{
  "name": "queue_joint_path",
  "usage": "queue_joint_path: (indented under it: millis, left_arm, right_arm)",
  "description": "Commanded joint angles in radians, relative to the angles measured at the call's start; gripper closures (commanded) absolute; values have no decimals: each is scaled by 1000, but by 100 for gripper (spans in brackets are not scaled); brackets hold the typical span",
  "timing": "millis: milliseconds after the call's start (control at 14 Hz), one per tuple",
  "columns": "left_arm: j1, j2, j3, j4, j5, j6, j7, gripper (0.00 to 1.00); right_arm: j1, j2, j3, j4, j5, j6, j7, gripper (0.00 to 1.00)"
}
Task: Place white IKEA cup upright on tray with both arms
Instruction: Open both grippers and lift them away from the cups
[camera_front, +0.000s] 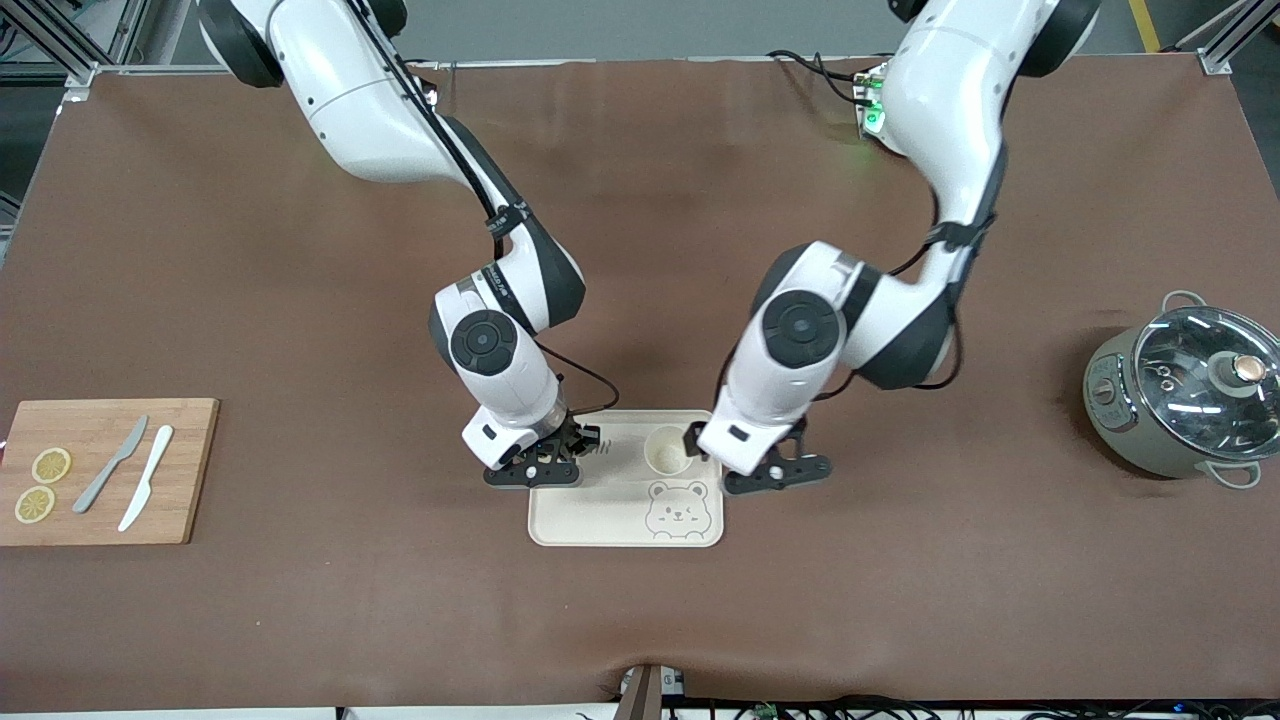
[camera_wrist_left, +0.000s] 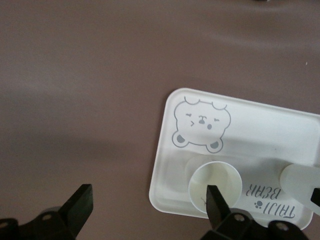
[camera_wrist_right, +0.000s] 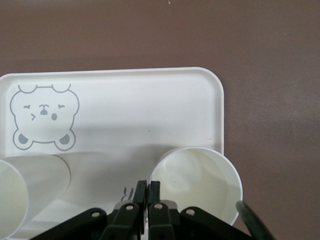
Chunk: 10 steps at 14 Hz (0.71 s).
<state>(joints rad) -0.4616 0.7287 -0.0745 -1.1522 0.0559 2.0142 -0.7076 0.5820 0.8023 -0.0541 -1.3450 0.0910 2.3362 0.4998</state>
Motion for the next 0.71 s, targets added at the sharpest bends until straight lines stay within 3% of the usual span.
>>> queue_joint_path:
  millis: [0,214,286,643]
  left_arm:
    - [75,-78,-4,-35,-34,-35,132,0]
    - [145,-84,-5,-38,-44,-64,250,0]
    - [173,-87,-5,-40,-45,-64,296,0]
    - [317,-95,-4,-53,-80,-100,545,0]
  right_arm:
    - [10,26,-9,30,-8,5,22,59]
    - [9,25,-9,32,-10,6,20,28]
    - [9,23,-10,33,-8,6,20,0]
    - [-20,8,-13,72,0,-14,17,0]
